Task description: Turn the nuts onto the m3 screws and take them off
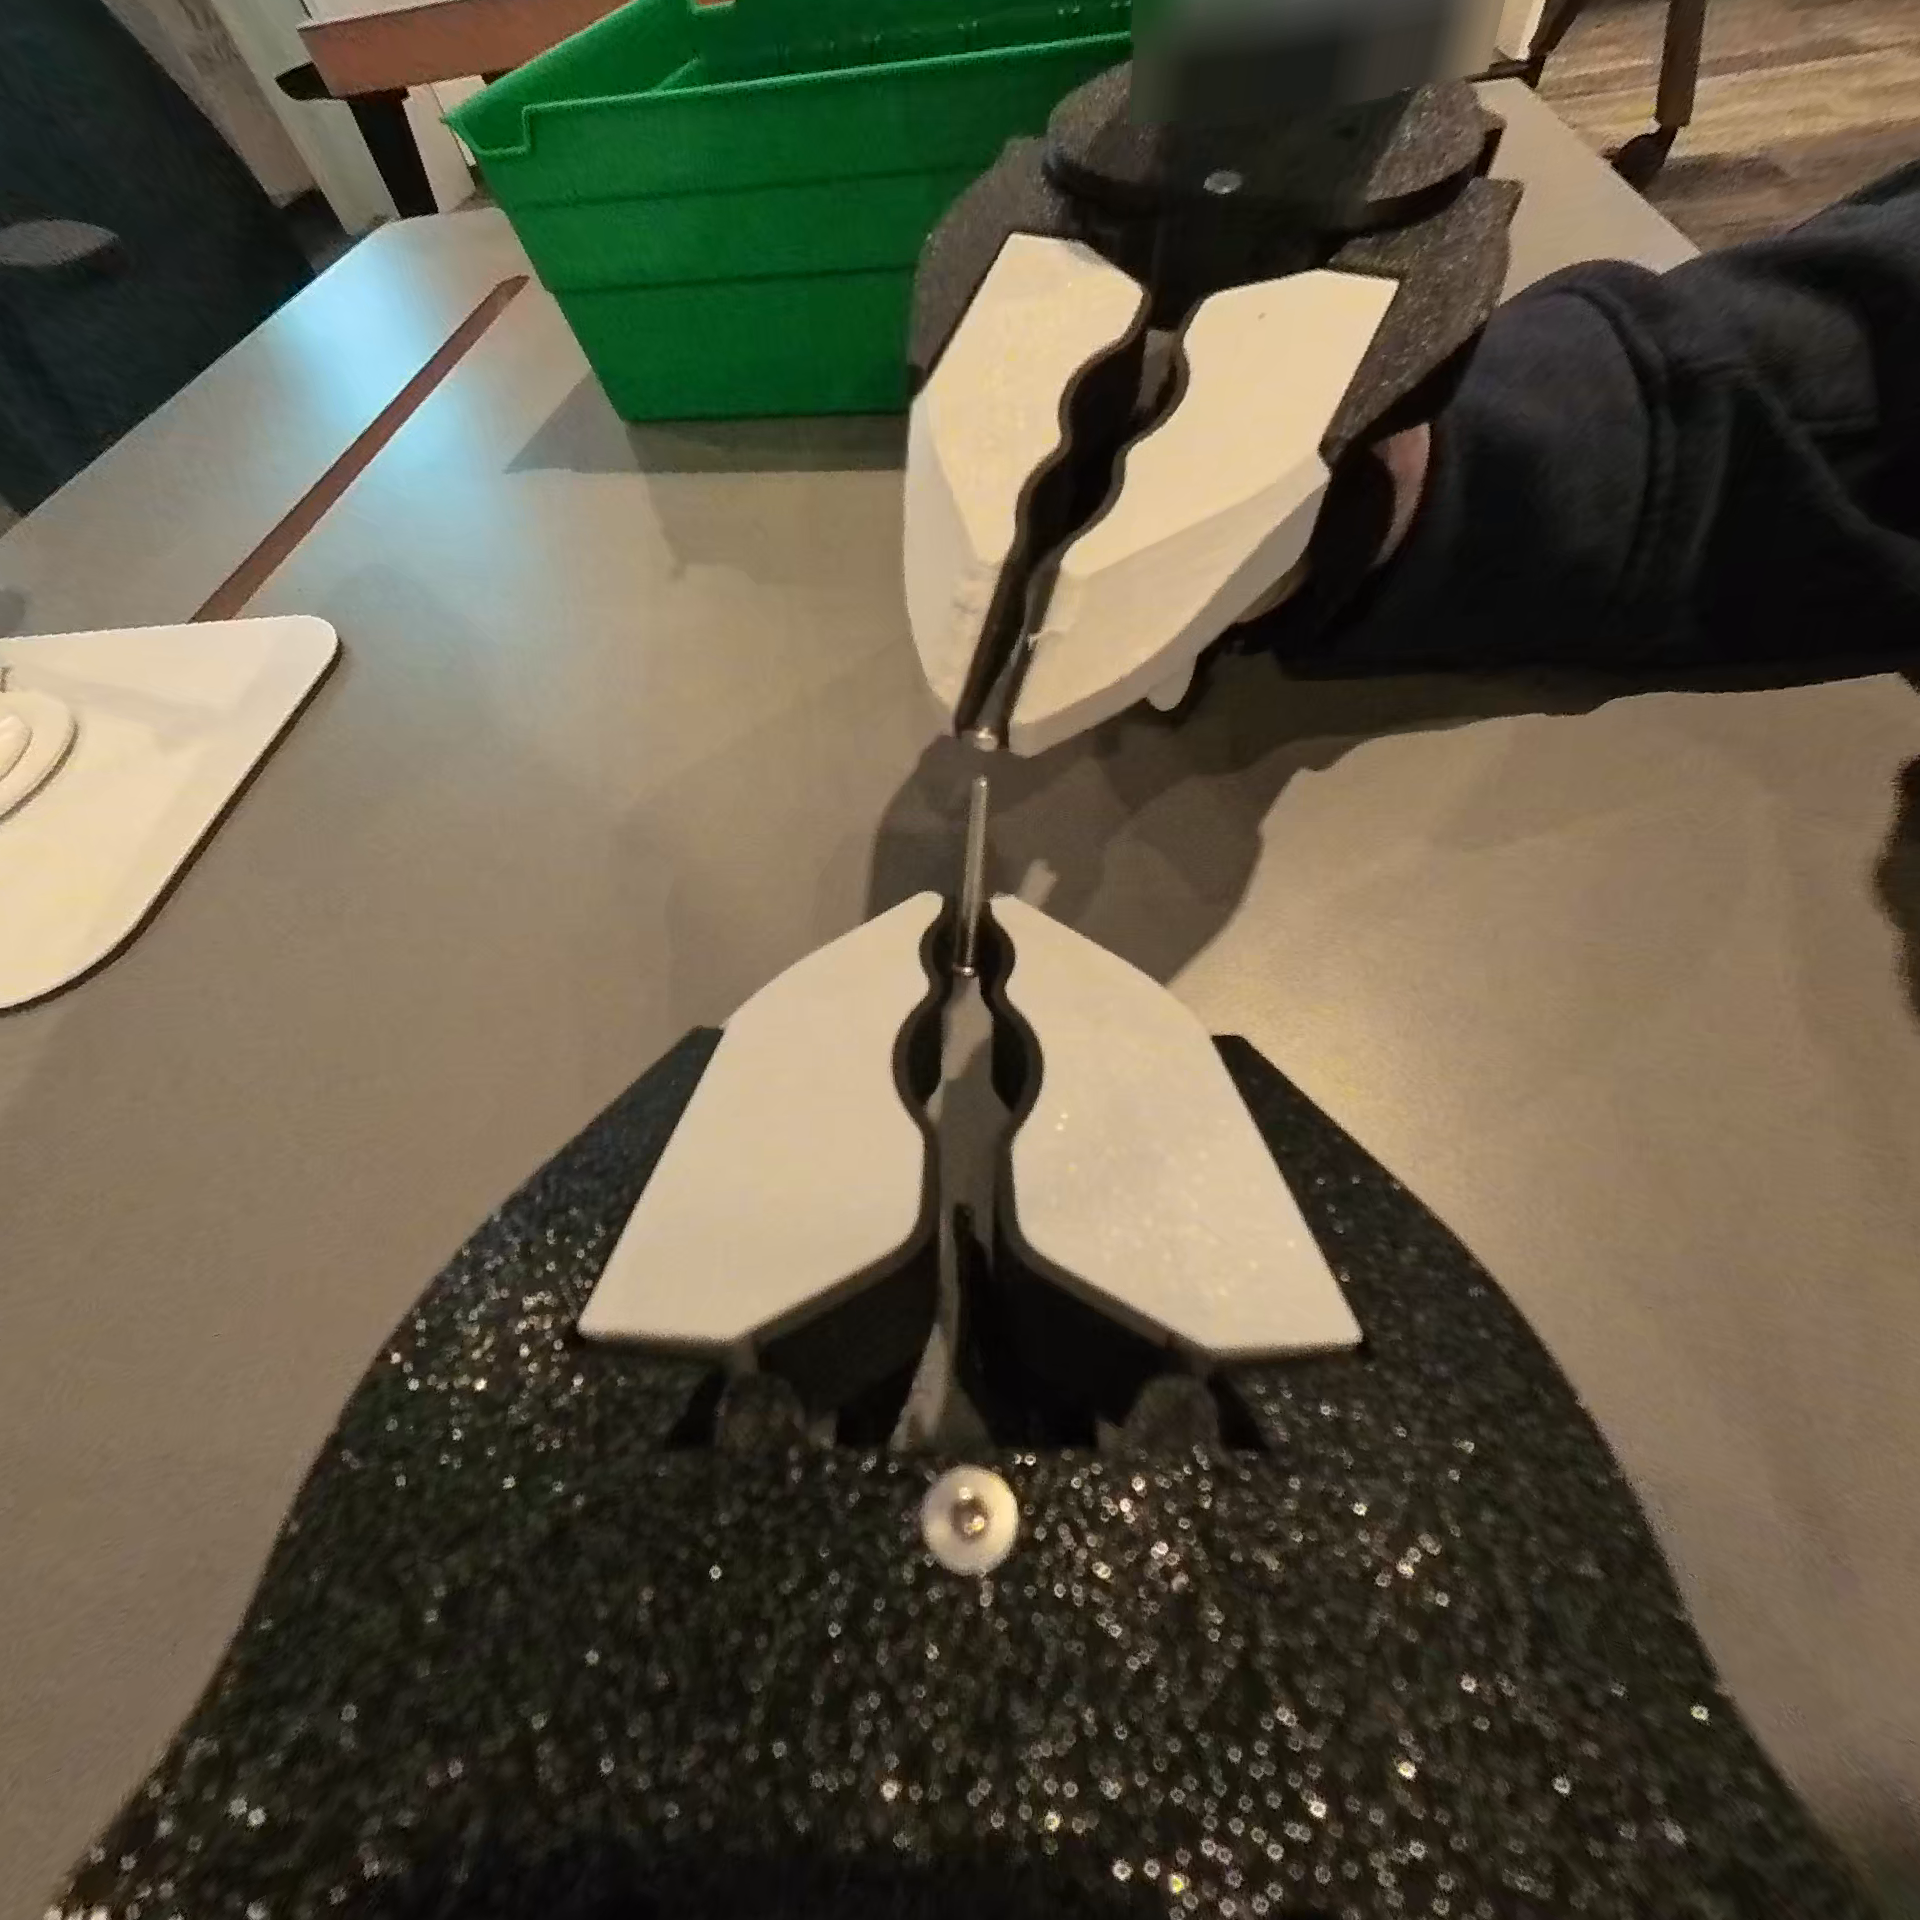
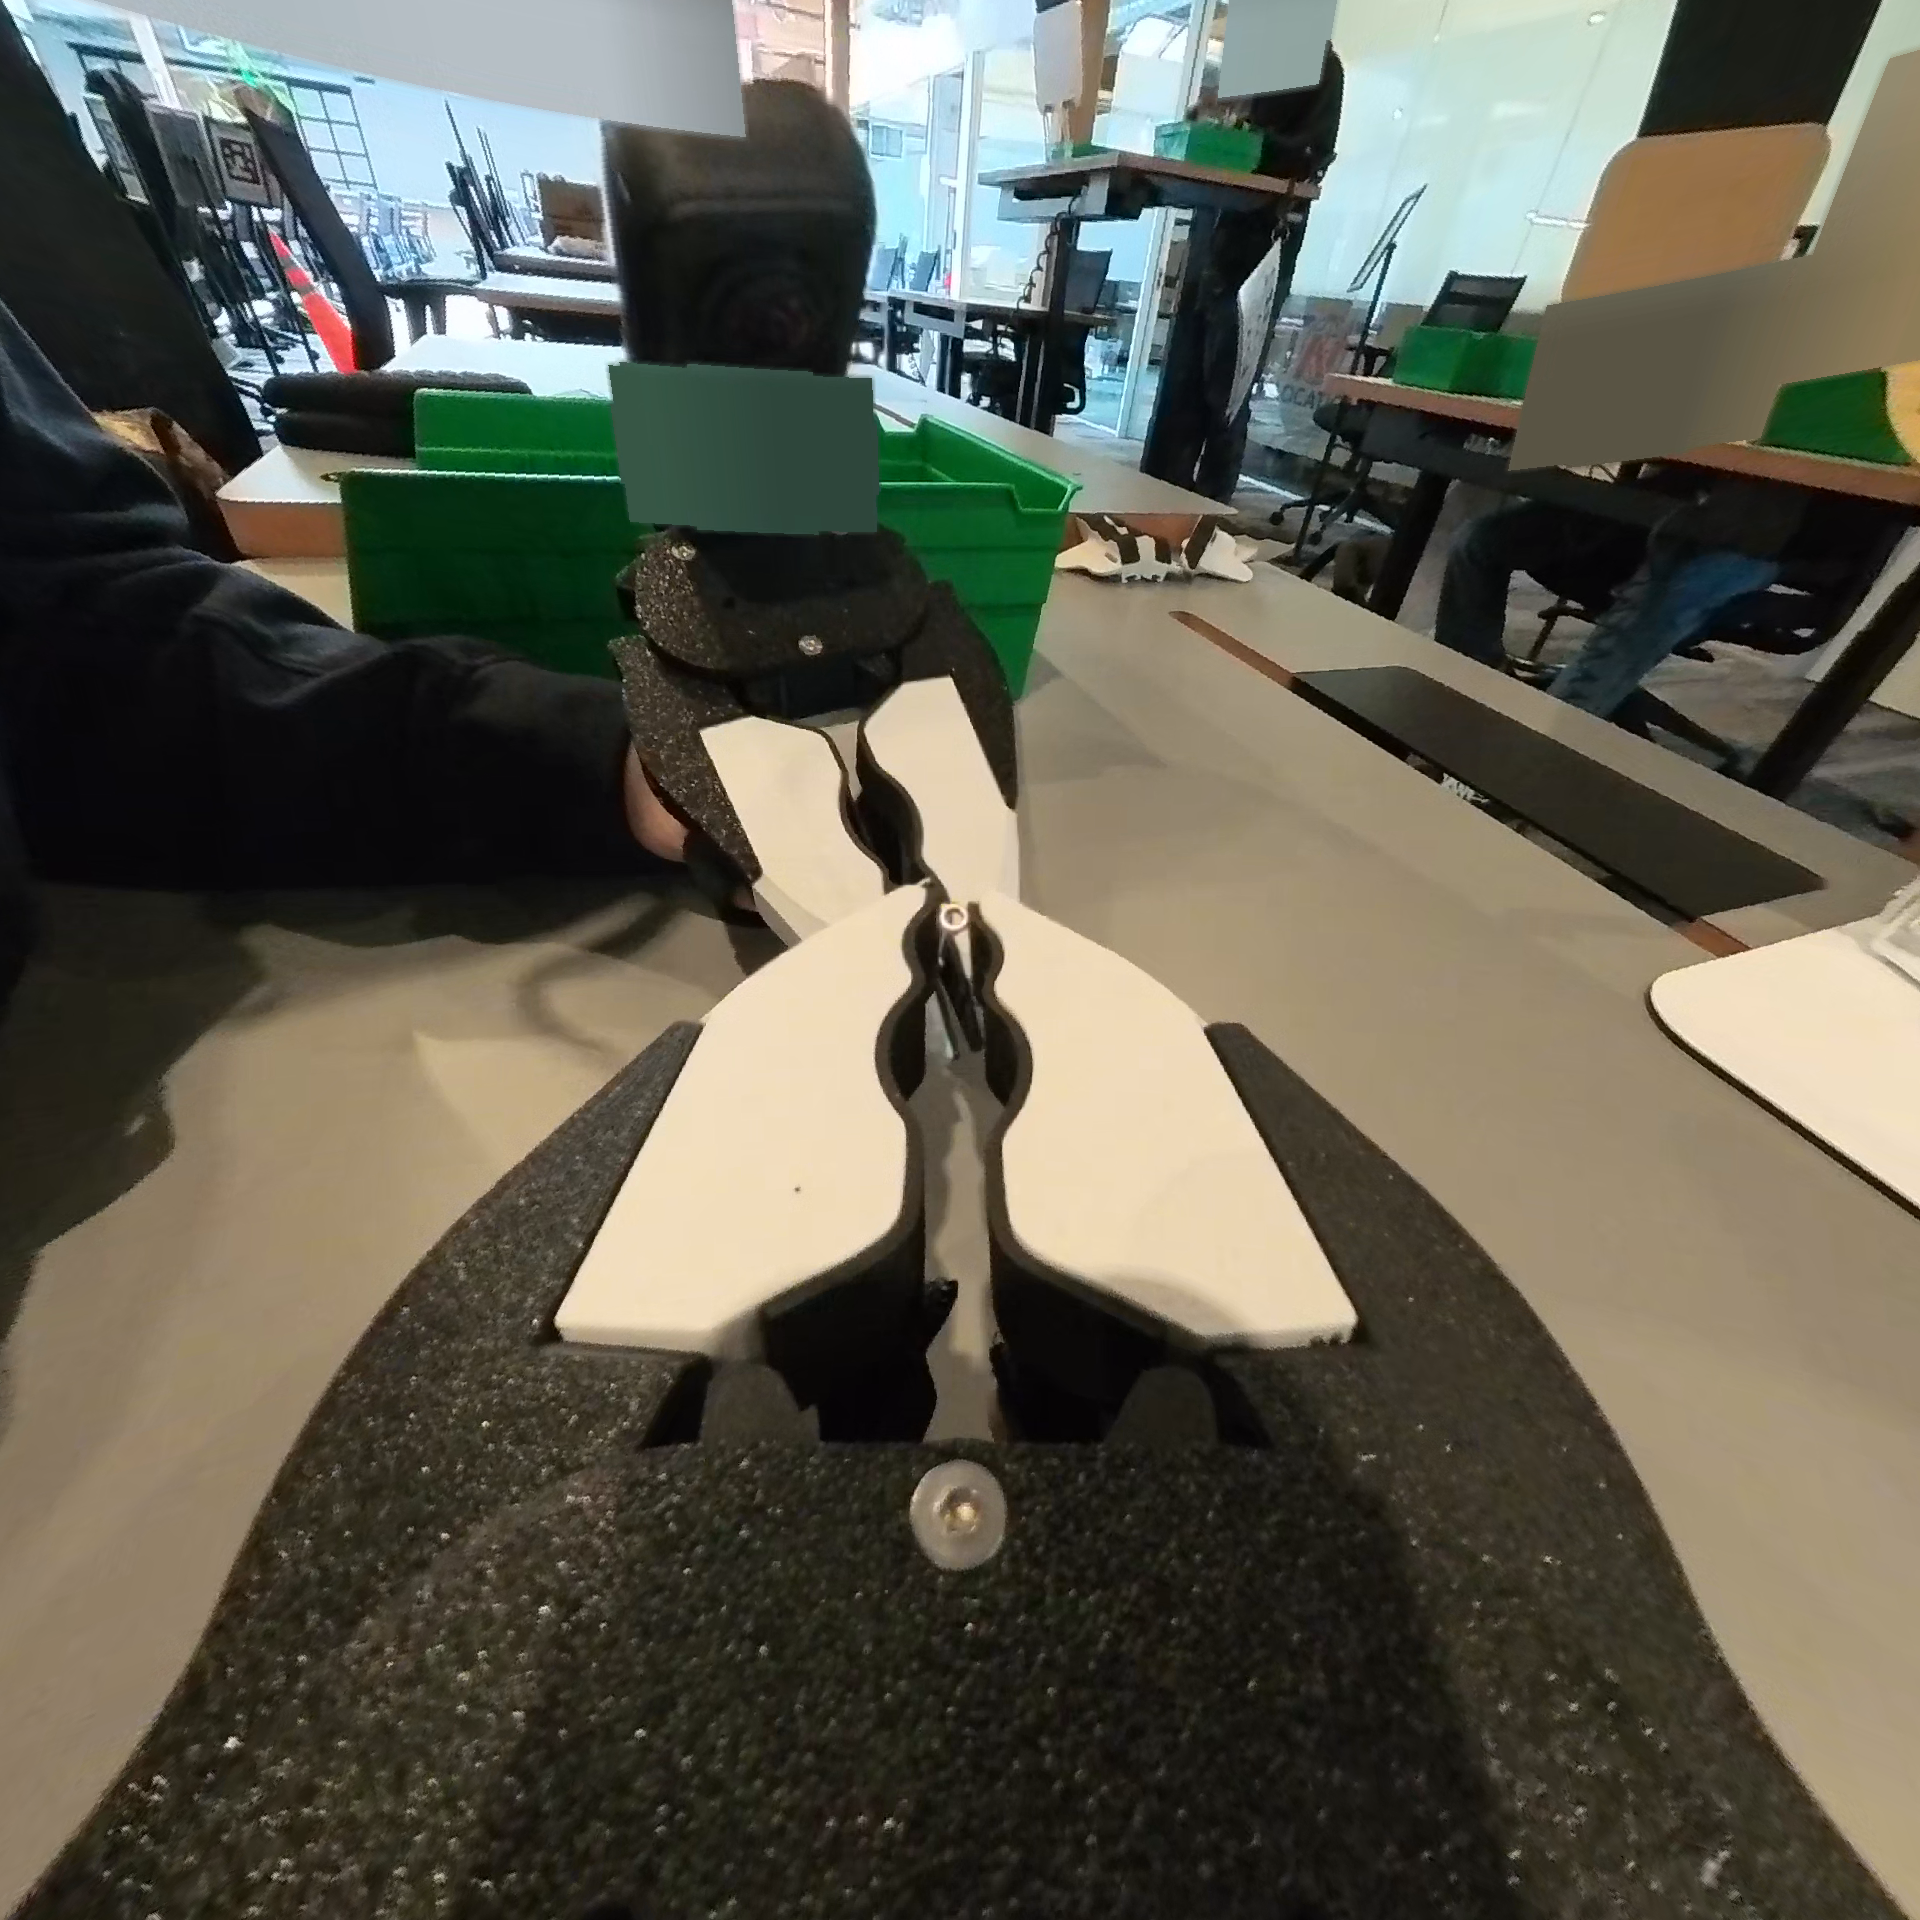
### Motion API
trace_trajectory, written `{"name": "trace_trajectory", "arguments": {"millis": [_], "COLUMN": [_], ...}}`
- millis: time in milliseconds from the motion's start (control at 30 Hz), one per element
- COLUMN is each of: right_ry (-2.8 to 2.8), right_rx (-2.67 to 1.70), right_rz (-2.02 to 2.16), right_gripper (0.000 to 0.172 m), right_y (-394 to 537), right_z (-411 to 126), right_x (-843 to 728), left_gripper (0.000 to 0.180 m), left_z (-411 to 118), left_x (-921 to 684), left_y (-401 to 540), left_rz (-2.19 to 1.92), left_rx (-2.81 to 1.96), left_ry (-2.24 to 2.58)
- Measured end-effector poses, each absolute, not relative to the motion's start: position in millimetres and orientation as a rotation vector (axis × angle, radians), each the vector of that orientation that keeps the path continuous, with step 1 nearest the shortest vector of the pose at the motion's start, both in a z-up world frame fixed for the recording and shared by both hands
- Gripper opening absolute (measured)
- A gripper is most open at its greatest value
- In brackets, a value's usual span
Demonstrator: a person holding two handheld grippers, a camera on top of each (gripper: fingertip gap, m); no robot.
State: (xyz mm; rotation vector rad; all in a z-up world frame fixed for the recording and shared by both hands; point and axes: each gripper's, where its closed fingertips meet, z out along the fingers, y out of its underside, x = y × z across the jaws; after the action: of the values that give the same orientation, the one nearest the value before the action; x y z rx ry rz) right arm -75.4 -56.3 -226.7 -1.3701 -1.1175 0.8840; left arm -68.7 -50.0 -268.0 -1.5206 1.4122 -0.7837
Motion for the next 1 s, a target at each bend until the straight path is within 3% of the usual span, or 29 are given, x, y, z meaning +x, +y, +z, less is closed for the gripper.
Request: {"name": "trace_trajectory", "arguments": {"millis": [1000], "right_ry": [-1.216], "right_rx": [-1.42], "right_rz": [0.823], "right_gripper": [0.005], "right_y": [-60], "right_z": [-240], "right_x": [-76], "left_gripper": [0.003], "left_z": [-278], "left_x": [-64], "left_y": [-53], "left_rz": [-0.72], "left_rx": [-1.537], "left_ry": [1.483]}}
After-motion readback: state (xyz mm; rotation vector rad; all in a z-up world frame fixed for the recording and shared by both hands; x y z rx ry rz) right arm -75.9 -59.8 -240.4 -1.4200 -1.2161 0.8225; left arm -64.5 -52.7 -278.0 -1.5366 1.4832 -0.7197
